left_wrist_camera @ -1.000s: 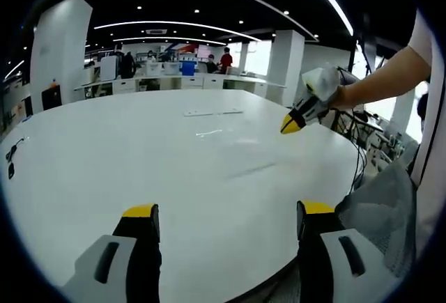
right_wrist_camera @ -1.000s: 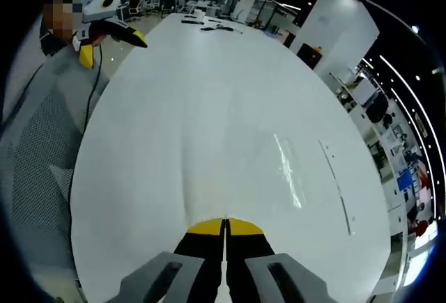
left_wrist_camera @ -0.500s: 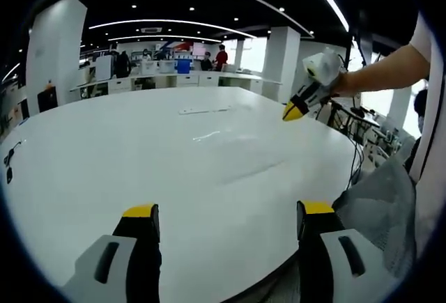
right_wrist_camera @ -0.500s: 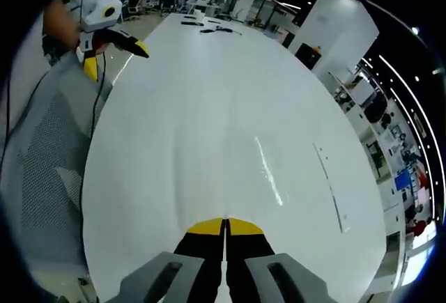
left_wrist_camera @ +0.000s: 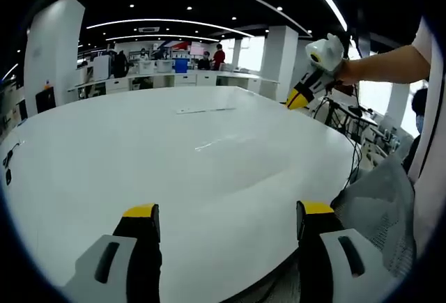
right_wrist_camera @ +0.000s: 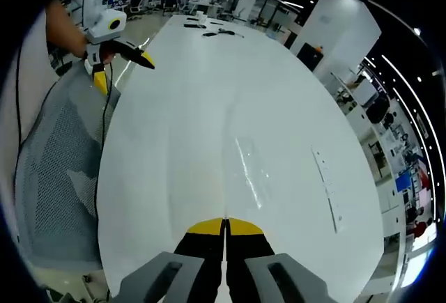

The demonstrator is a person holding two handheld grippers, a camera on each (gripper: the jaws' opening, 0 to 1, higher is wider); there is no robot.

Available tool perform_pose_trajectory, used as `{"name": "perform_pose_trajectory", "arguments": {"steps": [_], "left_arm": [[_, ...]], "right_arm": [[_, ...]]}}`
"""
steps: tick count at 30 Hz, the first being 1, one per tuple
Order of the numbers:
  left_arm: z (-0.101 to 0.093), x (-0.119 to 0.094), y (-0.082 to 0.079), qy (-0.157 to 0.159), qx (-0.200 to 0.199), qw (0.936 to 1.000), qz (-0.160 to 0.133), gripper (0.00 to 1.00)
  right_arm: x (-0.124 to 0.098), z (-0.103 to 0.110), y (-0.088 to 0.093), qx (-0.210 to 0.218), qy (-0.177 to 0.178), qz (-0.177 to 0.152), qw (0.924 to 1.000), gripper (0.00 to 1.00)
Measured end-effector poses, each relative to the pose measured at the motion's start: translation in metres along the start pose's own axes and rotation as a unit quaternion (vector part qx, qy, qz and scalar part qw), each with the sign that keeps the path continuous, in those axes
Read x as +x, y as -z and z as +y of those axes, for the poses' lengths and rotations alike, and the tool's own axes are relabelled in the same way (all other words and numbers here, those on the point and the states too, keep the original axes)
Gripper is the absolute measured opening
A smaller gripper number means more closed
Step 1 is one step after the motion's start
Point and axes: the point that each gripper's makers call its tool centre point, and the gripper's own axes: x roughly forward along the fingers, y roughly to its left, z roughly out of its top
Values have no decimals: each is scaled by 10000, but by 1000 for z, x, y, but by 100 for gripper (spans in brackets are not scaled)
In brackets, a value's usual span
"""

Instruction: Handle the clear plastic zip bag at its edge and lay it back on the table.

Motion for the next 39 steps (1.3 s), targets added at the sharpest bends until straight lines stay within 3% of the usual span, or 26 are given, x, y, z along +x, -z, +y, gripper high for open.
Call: {"name": "perform_pose_trajectory", "arguments": {"steps": [12,25,39], "left_arm": [[-4,-2,-2,161,51,9998,64,78],[-6,-2,-22,335,274,9990,-112,75],[-25,-9,-86,633,658,9941,-580,71]], "right_arm": [[-24,6,-13,-96,-28,43,9999,0],[-44,13,-24,-100,-117,32,9999,0],[-73,17,-40,-226,-102,43,9997,0]]}}
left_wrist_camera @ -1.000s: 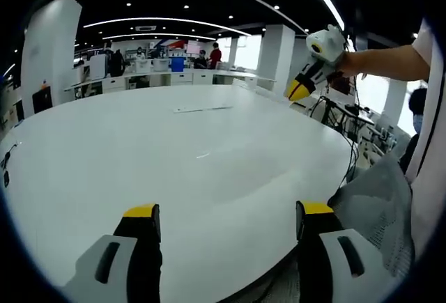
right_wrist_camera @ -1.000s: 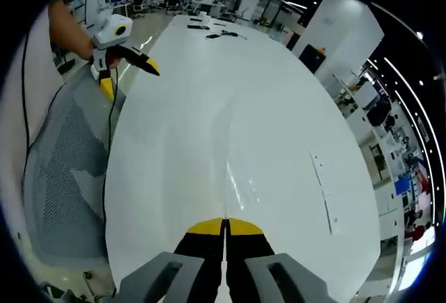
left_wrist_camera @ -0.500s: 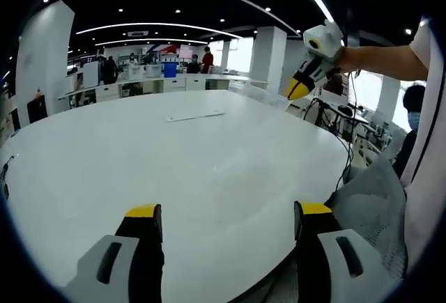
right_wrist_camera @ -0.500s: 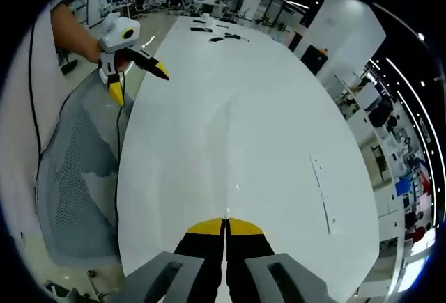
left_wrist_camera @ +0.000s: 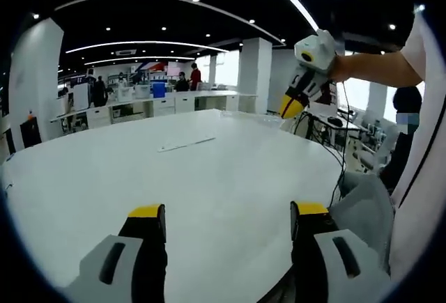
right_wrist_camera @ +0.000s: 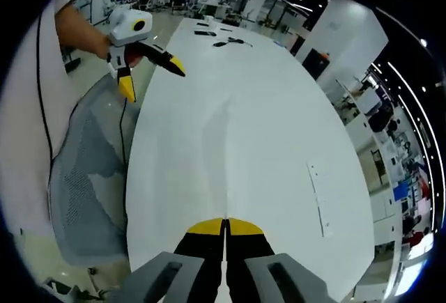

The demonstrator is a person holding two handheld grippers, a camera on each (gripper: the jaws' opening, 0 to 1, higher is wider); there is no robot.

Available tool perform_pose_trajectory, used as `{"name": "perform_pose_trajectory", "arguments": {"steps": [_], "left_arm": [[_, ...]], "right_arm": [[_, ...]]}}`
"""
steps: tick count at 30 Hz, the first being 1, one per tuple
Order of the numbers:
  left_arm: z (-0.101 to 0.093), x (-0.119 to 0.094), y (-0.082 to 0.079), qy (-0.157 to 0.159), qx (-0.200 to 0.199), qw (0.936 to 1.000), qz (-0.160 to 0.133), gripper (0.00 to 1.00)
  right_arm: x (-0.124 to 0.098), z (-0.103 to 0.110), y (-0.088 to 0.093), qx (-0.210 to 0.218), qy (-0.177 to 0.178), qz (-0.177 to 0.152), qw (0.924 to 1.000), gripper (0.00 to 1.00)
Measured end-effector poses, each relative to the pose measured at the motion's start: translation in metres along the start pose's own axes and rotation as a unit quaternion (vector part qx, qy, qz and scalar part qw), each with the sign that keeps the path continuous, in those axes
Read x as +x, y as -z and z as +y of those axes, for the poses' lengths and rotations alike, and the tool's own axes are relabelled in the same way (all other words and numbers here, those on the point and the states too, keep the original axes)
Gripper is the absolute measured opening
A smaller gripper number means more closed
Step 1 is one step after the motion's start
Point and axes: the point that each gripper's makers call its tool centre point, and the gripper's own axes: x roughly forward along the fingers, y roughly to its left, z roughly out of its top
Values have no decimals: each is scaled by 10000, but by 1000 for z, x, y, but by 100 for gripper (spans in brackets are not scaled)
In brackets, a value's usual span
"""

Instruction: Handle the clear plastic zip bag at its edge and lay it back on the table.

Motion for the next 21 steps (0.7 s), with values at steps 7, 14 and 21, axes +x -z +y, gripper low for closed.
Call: {"name": "perform_pose_trajectory", "arguments": {"steps": [7,14,21], "left_arm": [[-10,3,-36,214,259,9992,-204,67],[-30,11,-72,544,586,9963,-318,64],[-44,15,-95,813,861,9923,-368,62]], "right_arm": [[-10,1,-4,-68,20,16,10000,0],[-20,6,-12,-96,-28,-37,9999,0],[-31,9,-17,-270,-11,-25,9996,0]]}}
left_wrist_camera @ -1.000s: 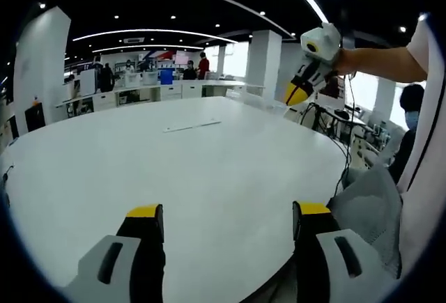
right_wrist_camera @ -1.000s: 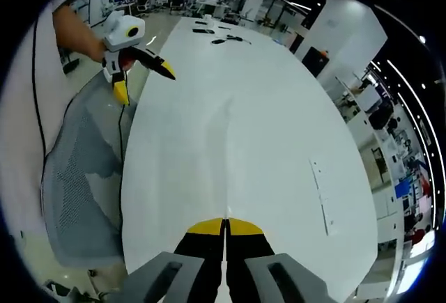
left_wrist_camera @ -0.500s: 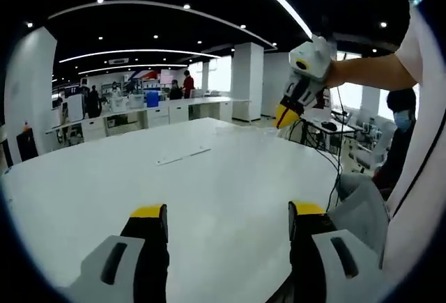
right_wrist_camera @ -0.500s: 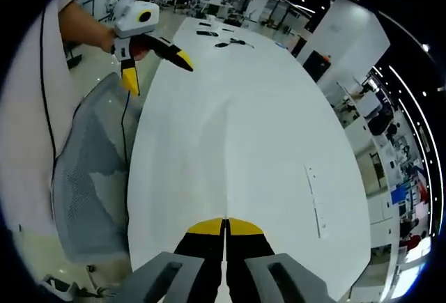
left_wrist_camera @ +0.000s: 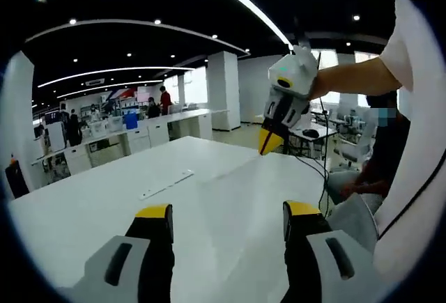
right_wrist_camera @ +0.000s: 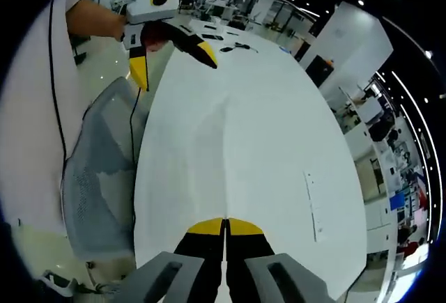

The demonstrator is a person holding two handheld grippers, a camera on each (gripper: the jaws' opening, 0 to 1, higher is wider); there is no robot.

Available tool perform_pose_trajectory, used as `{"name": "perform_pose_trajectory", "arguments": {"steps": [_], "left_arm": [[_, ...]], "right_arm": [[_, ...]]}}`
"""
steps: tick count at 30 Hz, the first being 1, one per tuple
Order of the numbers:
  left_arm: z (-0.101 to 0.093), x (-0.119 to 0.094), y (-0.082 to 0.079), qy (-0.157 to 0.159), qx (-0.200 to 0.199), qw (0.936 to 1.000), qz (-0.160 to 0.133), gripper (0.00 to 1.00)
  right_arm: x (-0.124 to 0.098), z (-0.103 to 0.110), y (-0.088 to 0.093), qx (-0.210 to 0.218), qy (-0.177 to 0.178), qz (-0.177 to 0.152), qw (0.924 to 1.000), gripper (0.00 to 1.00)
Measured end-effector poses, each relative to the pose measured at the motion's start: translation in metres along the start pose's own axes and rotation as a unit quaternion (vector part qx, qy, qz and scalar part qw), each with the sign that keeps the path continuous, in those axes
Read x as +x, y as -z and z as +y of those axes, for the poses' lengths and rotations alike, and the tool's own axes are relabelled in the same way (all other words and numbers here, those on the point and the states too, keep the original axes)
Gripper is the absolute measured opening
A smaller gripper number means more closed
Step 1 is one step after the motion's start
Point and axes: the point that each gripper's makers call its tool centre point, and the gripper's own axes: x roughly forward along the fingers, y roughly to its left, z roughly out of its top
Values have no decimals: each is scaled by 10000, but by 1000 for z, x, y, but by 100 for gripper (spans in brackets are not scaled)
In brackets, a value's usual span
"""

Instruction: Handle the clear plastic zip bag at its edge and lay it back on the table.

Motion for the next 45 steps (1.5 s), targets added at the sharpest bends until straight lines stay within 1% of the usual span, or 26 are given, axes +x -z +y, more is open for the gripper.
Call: {"name": "perform_pose_trajectory", "arguments": {"steps": [5,9,13,17,21,26,32,33,35,39,41,45], "left_arm": [[0,3,-10,77,145,9999,-26,59],[-2,4,-16,174,199,9996,-57,51],[-5,5,-20,247,274,9993,-30,49],[-8,5,-23,398,336,9986,-18,40],[-9,5,-27,407,421,9983,-48,39],[-8,3,-34,461,498,9976,-131,32],[-8,1,-42,504,576,9969,-175,26],[-9,1,-42,528,583,9968,-157,24],[-12,0,-41,612,726,9955,-32,21],[-17,0,-44,710,965,9928,87,22],[-21,1,-47,799,960,9921,110,22],[-22,2,-46,885,1318,9868,328,22]], "right_arm": [[-6,2,-4,-98,35,-6,9999,0],[-11,1,-5,-165,65,-6,9998,0],[-15,2,-8,-266,92,-17,9996,0],[-19,1,-10,-440,166,17,9989,0],[-22,2,-14,-525,181,7,9985,0],[-26,4,-19,-605,197,-18,9980,0],[-30,4,-24,-692,207,-30,9974,0],[-31,5,-24,-706,199,-24,9973,0],[-31,5,-25,-728,198,-8,9971,0],[-33,7,-27,-774,186,22,9968,0],[-34,8,-29,-800,176,22,9966,0],[-35,9,-30,-834,176,41,9964,0]]}}
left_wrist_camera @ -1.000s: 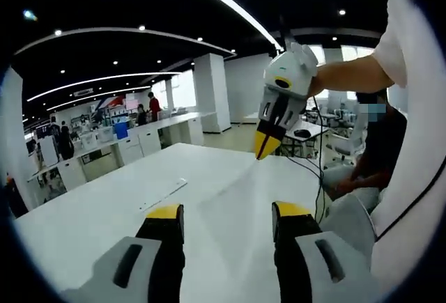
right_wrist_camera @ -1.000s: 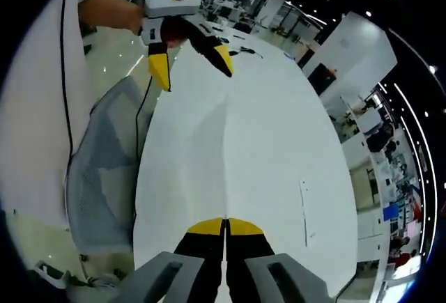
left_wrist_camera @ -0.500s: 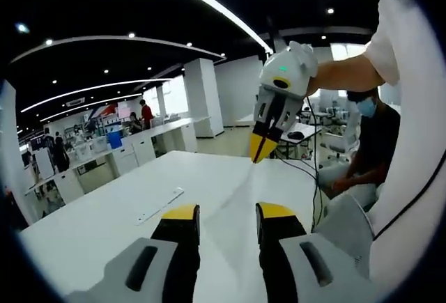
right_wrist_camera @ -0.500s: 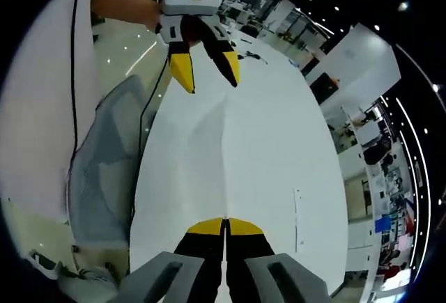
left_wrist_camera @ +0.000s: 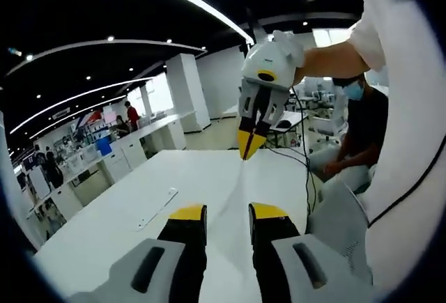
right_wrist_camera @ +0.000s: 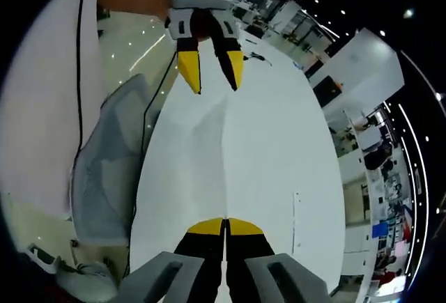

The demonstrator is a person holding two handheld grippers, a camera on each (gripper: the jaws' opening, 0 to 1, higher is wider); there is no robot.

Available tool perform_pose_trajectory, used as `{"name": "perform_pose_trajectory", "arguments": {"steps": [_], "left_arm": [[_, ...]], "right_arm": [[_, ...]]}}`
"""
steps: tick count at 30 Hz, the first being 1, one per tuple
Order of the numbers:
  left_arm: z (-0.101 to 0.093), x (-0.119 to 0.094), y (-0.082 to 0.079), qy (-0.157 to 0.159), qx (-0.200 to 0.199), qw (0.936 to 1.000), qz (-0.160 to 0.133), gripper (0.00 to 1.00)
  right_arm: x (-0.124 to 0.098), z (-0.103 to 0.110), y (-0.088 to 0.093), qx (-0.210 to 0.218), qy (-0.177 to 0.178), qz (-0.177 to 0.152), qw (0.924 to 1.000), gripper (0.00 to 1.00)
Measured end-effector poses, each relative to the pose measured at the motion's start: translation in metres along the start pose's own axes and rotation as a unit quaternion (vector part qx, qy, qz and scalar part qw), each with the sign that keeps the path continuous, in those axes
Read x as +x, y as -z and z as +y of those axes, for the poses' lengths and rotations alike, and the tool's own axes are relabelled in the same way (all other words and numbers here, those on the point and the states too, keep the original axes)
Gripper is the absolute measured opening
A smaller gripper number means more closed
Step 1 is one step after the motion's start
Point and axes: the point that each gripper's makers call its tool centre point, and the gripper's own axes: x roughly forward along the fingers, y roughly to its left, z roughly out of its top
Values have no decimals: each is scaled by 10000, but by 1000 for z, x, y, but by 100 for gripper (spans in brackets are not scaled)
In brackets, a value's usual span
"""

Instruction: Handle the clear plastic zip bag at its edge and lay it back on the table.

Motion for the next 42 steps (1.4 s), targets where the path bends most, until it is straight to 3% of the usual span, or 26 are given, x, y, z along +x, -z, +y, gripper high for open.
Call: {"name": "perform_pose_trajectory", "arguments": {"steps": [9,13,20,28,42], "left_arm": [[-2,3,11,224,596,9959,637,18],[-1,4,9,243,694,9949,689,18],[-10,4,11,498,909,9903,928,8],[-8,5,19,502,988,9874,1128,13],[-8,8,30,677,1063,9811,1469,10]], "right_arm": [[-3,3,-4,-65,-28,21,10000,0],[-3,5,-4,-90,-43,49,9999,0],[-3,7,-5,-135,-66,75,9999,0],[-4,8,-5,-193,-50,101,9997,0],[-7,10,-7,-269,-23,125,9996,0]]}}
